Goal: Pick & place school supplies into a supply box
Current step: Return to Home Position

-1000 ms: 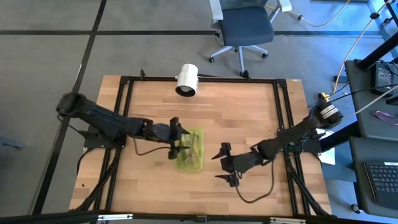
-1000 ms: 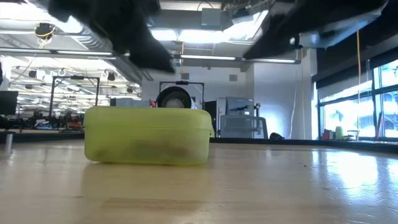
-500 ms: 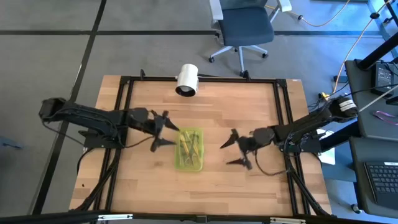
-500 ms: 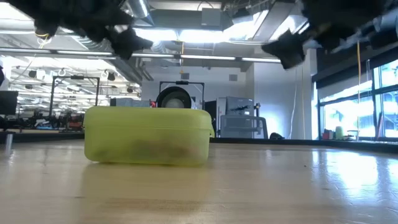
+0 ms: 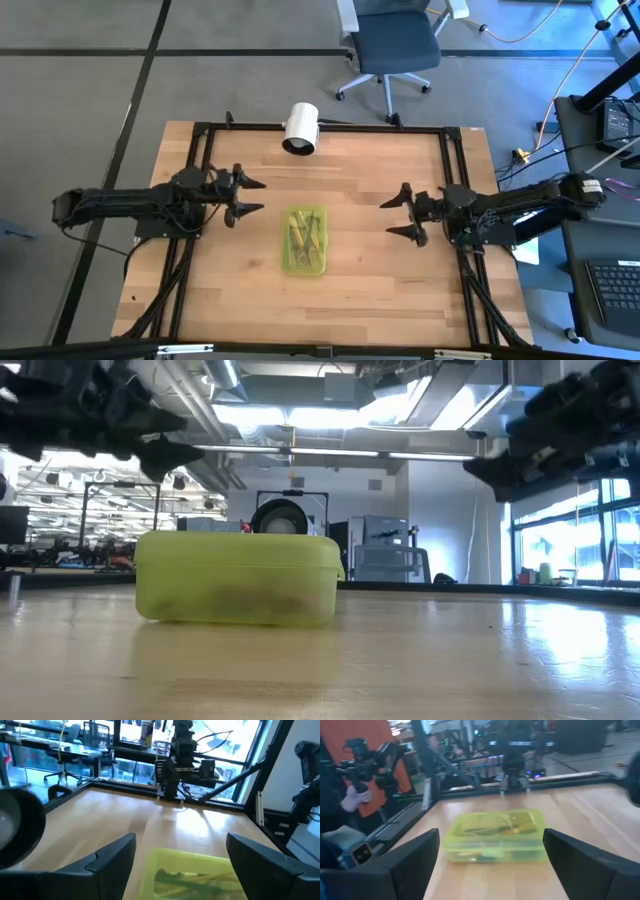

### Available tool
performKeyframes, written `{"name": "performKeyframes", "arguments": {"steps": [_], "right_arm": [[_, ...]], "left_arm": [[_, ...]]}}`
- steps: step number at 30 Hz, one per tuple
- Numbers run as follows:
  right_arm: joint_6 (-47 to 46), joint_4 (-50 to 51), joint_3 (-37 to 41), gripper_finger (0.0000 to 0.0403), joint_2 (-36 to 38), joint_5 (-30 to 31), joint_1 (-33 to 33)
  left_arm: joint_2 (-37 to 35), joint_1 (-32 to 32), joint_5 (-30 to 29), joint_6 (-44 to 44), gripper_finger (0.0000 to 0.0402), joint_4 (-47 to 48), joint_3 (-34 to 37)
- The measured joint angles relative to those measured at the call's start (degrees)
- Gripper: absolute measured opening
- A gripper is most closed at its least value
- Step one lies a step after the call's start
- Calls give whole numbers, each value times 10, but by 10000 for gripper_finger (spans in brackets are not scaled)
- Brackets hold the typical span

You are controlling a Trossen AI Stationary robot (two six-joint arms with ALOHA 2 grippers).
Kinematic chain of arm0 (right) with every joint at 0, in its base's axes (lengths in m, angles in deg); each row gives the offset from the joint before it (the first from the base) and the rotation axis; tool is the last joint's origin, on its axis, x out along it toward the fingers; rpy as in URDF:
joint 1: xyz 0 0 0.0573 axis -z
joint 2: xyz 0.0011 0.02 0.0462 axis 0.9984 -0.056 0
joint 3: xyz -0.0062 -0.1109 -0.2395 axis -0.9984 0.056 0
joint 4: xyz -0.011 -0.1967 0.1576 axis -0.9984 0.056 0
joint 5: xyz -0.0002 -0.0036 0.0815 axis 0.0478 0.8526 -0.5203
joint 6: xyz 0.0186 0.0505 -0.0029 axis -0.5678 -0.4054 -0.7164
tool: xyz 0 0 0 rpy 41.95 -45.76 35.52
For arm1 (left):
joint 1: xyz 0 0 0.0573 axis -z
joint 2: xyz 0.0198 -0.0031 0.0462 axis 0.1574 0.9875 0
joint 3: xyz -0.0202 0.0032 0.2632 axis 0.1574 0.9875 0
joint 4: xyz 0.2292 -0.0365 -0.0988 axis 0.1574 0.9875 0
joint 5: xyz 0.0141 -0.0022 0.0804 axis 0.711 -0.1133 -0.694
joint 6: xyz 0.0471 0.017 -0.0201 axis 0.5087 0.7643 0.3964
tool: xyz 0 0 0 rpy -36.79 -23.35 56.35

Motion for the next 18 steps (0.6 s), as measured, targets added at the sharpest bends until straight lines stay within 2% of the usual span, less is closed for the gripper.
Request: {"name": "performKeyframes", "arguments": {"steps": [3,8,15,18], "right_arm": [[-3,49,7,360,41,-7,19],[19,57,6,360,66,-39,37],[36,86,8,360,114,-106,71],[35,124,8,360,151,-113,86]], "left_arm": [[-50,-7,3,-11,301,-2,26],[-123,-12,3,-24,301,-1,58],[-210,-22,4,-34,301,92,59],[-252,-25,4,-34,299,139,59]]}}
